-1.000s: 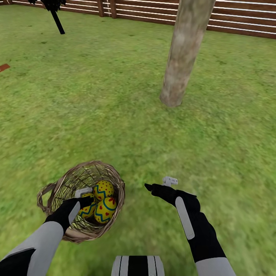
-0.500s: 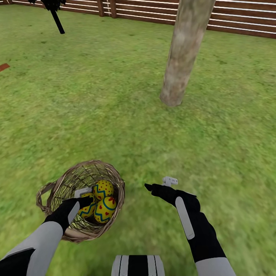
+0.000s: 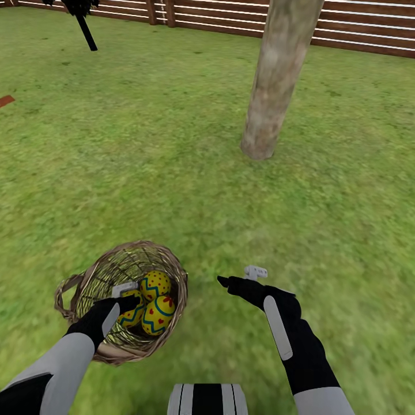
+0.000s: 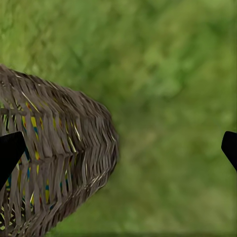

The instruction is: Take the three Easter eggs out of the wicker basket on the lawn in the garden, then place them on the lawn next to a single tree (choose any tree) so that all three eggs are next to the same tree and none are left in the basket.

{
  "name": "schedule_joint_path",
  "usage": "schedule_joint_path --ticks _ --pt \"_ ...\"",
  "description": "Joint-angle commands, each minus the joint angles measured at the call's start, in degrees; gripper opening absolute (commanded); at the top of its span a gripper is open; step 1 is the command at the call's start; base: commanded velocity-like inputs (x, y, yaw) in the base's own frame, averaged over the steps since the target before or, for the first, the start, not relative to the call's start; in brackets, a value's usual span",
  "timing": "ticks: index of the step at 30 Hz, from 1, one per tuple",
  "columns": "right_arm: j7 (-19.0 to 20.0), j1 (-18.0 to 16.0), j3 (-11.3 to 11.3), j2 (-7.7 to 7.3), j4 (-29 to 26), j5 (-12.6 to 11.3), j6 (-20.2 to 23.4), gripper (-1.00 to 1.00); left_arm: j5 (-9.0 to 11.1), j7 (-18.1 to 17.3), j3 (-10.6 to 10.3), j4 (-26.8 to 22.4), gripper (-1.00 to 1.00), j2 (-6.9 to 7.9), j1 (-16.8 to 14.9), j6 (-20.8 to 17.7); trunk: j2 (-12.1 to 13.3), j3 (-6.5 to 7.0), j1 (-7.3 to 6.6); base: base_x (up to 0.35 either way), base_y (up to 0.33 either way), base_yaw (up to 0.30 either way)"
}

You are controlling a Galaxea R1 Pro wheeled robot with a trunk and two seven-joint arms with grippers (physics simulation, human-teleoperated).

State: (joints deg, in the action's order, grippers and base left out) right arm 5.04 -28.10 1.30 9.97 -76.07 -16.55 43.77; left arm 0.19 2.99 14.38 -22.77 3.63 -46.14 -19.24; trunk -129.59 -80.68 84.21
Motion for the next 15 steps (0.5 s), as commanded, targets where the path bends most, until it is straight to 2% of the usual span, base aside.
schedule_joint_path --ticks 1,9,10,15 --pt "0.3 0.0 -0.1 0.02 0.0 0.3 0.3 1.0 0.0 0.1 0.2 -0.1 1.0 -0.03 0.0 -0.4 0.0 -0.03 -0.01 0.0 0.0 0.0" --pt "0.3 0.0 -0.1 0.02 0.0 0.3 0.3 1.0 0.0 0.1 0.2 -0.1 1.0 -0.06 0.0 -0.4 0.0 -0.03 -0.01 0.0 0.0 0.0" --pt "0.3 0.0 -0.1 0.02 0.0 0.3 0.3 1.0 0.0 0.1 0.2 -0.1 -1.0 -0.06 0.0 -0.4 0.0 -0.03 -0.01 0.0 0.0 0.0" --pt "0.3 0.0 -0.1 0.02 -0.1 0.3 0.3 1.0 0.0 0.1 0.2 -0.1 -1.0 -0.03 0.0 -0.3 0.0 -0.03 -0.01 0.0 0.0 0.0"
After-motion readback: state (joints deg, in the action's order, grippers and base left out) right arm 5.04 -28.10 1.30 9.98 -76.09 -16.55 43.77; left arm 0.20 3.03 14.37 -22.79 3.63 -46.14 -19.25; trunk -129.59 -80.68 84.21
